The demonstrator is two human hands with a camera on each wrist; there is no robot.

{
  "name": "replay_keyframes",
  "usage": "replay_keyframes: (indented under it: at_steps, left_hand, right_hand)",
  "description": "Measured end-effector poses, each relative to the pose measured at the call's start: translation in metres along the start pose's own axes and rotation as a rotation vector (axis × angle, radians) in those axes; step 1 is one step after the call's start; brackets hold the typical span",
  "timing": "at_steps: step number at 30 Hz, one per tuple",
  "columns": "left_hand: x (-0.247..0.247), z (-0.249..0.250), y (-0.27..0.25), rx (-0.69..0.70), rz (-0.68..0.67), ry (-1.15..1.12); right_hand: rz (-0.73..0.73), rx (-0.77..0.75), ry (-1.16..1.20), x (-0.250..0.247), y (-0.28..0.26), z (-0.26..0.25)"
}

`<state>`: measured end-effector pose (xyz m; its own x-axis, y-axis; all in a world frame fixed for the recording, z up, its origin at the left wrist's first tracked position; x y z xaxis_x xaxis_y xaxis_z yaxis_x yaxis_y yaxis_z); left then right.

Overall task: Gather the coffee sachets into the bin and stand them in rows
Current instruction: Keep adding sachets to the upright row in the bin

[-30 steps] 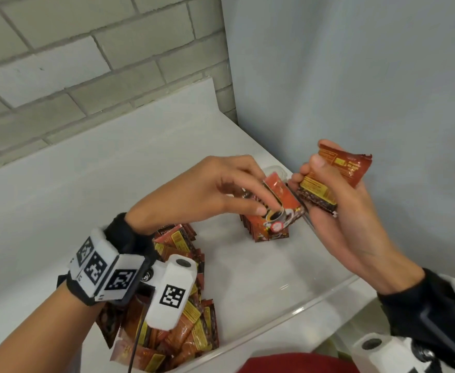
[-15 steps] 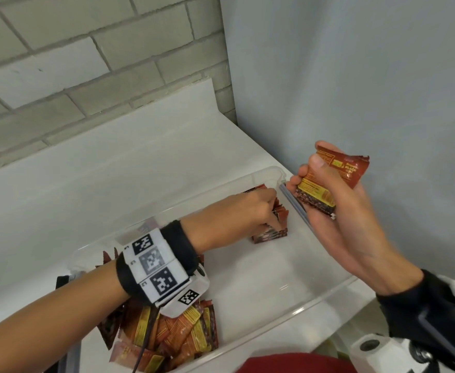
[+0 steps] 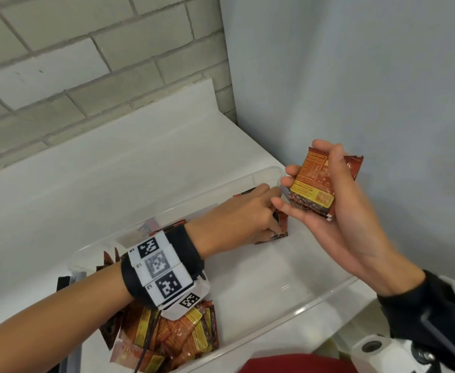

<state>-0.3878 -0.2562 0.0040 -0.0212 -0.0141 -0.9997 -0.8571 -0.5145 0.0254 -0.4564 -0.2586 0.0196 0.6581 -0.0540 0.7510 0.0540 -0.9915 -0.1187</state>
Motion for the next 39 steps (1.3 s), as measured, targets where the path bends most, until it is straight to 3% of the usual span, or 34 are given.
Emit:
replay_keyframes:
  at_steps: [7, 10, 15, 21, 26, 32, 39]
  left_hand:
    - [0.008, 0.001, -0.001, 0.053, -0.049, -0.037]
    - [-0.008, -0.004, -0.005, 0.044, 0.022, -0.161]
    - [-0.037, -0.043, -0.017, -0.203, 0.093, -0.297]
    - [-0.071, -0.065, -0.032, -0.452, 0.284, -0.577]
    - [-0.071, -0.055, -0.03, -0.416, 0.29, -0.713]
    - [-0.086, -0.061, -0.037, -0.421, 0.424, -0.879]
    - [-0.093, -0.048, -0.036, -0.252, 0.412, -0.913]
  right_hand:
    - [-0.025, 0.104, 0.098, 0.003, -0.004, 0.008]
    - [-0.089, 0.128, 0.169, 0.009, -0.006, 0.007]
    - [-0.183, 0.153, 0.212, 0.016, -0.005, 0.01]
    - [-0.221, 0.181, 0.124, 0.017, -0.006, 0.015]
    - [-0.178, 0.156, 0.012, 0.014, -0.006, 0.015]
    - [-0.16, 0.153, -0.062, 0.014, -0.005, 0.016]
    - [-0.146, 0.232, -0.083, 0.011, -0.004, 0.028]
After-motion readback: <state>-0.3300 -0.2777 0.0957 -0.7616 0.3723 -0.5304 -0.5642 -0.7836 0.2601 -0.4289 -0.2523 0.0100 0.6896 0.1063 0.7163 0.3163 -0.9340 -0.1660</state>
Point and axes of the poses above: each hand's wrist, its own y-axis towards the middle knuckle, its own x-axis out of the palm, z = x × y, the point moved 10 cm from there along y, towards the middle knuckle, and after that the axes turned 8 degrees about y, right-handed, at the moved point
